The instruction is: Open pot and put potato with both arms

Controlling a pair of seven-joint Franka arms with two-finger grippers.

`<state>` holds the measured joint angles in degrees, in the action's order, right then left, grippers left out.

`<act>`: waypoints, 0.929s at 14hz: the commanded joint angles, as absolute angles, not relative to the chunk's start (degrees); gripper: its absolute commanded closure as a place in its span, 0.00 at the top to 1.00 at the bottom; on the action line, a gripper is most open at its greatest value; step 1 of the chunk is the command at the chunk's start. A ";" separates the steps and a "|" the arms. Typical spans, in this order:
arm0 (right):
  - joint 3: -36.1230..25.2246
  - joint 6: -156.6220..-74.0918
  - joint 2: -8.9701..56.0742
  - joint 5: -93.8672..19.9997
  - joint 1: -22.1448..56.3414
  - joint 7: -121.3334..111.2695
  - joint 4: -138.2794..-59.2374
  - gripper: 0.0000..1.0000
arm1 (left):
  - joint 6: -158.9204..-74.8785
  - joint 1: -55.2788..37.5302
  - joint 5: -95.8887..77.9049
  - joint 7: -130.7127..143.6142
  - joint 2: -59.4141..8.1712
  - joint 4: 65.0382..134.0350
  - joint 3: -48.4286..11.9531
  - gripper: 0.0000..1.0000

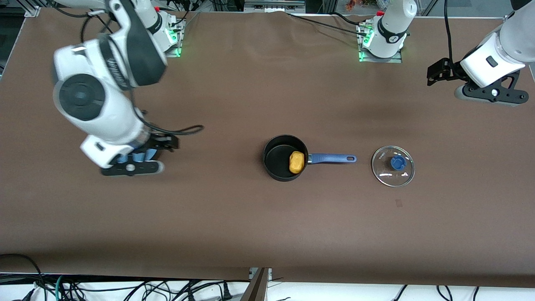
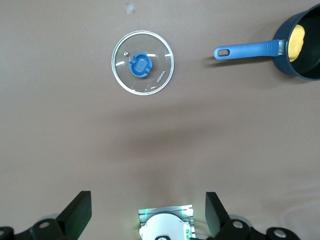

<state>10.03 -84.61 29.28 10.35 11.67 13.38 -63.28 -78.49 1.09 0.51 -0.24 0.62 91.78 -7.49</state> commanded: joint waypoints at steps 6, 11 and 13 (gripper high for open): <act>9.84 -80.77 11.80 10.11 -0.35 6.77 -78.37 1.00 | -86.37 0.61 1.67 -0.08 2.53 96.92 -1.85 1.00; 5.47 -82.26 6.87 4.87 -1.05 6.07 -85.67 1.00 | -88.68 0.70 1.67 -0.17 3.96 98.88 -1.93 1.00; 2.64 -84.46 5.45 0.89 -1.05 4.93 -88.41 1.00 | -88.86 0.53 1.67 -0.18 4.22 98.53 -1.93 1.00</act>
